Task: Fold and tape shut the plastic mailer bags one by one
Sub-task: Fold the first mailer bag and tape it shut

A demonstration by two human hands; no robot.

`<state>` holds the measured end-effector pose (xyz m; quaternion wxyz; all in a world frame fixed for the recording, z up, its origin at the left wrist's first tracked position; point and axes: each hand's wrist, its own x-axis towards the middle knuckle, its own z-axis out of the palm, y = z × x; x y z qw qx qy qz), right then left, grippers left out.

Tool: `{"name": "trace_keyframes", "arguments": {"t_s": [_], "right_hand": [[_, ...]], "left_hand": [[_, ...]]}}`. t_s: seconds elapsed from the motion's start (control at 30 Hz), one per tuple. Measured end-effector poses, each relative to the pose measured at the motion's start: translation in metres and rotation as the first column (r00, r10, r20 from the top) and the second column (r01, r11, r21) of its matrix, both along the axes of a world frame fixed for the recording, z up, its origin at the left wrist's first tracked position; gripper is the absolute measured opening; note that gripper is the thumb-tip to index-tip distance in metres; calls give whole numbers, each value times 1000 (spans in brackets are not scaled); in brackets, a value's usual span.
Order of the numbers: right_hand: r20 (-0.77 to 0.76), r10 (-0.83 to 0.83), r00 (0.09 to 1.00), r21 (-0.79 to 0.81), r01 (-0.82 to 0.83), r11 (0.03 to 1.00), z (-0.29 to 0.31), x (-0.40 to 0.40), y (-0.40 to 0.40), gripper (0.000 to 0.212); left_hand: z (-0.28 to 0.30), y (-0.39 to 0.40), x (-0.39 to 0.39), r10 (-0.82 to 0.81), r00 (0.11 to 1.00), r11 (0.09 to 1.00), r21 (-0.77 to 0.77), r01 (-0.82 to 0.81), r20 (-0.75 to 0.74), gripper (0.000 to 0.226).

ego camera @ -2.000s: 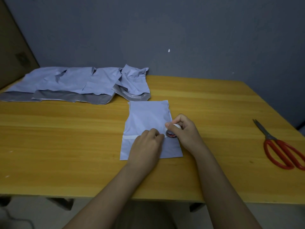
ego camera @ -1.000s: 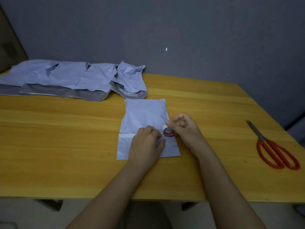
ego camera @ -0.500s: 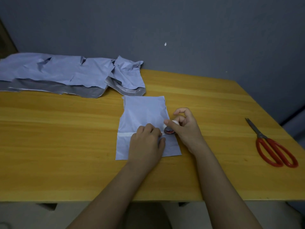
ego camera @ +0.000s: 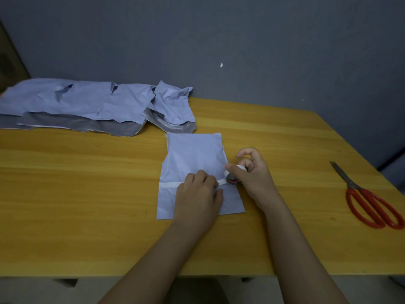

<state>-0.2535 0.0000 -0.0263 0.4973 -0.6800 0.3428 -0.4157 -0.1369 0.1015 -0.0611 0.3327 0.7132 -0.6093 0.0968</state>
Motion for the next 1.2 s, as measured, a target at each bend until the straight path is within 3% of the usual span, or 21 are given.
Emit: {"name": "trace_keyframes", "arguments": {"t_s": [0.57,0.97,1.2], "right_hand": [[-93,-51,994,-70,44,997,7,-7,2,26],[-381,-106,918,-143,55,988,11,-12,-4,16],[-576,-97,811,-165,1,986,24,-17,-8,10]], "left_hand": [[4,1,0,24,1000,999,47,-24,-11,16],[7,1,-1,9,1000,999,47,-9,-5,19],[7,1,-1,13,1000,998,65,-13,-5,19]]}}
